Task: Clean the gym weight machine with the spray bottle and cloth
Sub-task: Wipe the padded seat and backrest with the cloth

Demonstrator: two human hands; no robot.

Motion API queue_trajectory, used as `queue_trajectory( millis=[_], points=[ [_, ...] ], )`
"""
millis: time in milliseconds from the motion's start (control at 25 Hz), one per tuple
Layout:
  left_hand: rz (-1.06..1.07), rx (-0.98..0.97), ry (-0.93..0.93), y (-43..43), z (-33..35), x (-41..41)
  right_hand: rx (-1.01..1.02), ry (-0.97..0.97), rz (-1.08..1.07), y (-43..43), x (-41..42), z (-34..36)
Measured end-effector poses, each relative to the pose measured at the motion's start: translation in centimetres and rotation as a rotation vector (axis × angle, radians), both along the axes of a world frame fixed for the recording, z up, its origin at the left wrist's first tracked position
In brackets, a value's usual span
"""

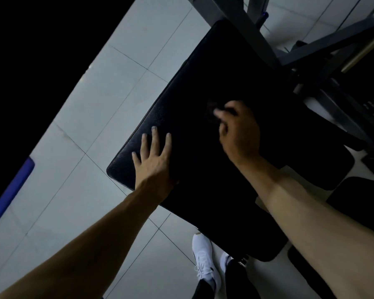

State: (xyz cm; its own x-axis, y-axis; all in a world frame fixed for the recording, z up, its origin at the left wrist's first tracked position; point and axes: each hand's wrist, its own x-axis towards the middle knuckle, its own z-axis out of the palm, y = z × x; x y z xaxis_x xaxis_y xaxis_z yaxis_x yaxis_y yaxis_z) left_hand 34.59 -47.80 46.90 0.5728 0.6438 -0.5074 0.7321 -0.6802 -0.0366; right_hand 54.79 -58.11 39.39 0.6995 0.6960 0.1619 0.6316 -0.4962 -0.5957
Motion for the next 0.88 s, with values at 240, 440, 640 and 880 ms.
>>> queue_trajectory(
  millis=[240,440,640,880],
  points=[
    [0.026,0.023,-0.007,-0.1,-0.6,0.0,-0.005,0.025,0.251,-1.8,-10.9,0.8],
    [0.023,0.021,0.004,-0.3,-0.5,0.3,-0.023,-0.017,0.556,-3.4,-9.1,-0.3],
    [0.02,0.019,0.002,-0.4,-0.5,0.3,-0.035,0.138,-0.151,-3.9,2.3,-0.6],
    [0.016,0.025,-0.028,-0.4,-0.8,0.2,-0.041,0.07,0.273,-5.4,-12.4,-0.2]
  ],
)
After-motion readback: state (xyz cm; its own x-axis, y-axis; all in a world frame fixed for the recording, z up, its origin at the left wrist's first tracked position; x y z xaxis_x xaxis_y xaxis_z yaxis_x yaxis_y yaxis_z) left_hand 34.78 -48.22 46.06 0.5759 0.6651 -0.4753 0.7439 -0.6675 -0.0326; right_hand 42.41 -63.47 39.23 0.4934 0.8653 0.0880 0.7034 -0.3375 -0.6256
